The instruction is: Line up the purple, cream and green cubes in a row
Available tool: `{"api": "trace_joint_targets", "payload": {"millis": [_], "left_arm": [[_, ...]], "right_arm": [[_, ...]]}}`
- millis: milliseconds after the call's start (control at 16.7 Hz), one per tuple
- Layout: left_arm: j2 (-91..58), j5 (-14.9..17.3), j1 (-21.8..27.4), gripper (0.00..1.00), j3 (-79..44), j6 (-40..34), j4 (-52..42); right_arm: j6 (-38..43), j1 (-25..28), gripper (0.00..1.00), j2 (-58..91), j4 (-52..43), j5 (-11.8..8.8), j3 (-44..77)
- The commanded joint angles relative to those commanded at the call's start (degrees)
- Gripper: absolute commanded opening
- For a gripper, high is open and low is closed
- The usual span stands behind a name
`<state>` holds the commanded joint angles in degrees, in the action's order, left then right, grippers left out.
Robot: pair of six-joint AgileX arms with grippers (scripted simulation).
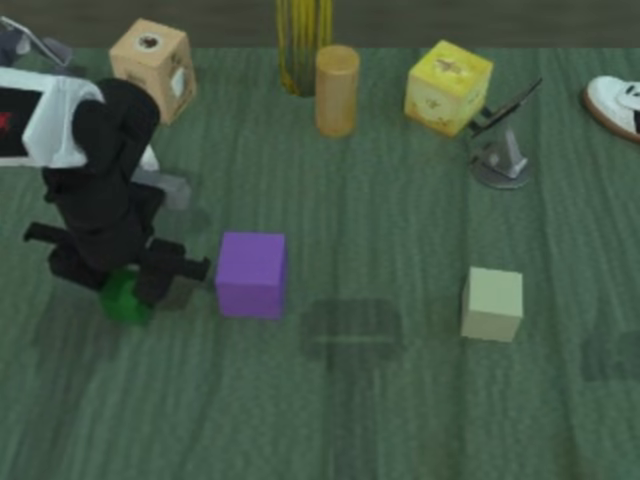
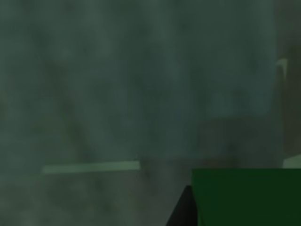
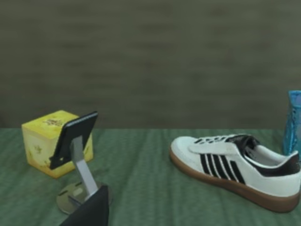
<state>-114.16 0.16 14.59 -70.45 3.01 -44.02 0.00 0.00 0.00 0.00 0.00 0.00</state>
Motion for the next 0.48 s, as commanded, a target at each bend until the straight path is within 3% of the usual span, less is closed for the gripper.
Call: {"api": "trace_joint_targets", "payload": {"millis": [240, 480], "left_arm": [[4.0, 0.0, -0.7, 0.0, -4.3, -0.2, -9.0], [5.1, 0.0, -0.9, 0.0, -5.2, -0.3, -10.3]], "right_arm": [[0.0, 0.0, 1.0, 0.0, 0.0, 0.0, 0.0], [0.0, 0.0, 1.0, 0.0, 0.0, 0.0, 0.0]]}}
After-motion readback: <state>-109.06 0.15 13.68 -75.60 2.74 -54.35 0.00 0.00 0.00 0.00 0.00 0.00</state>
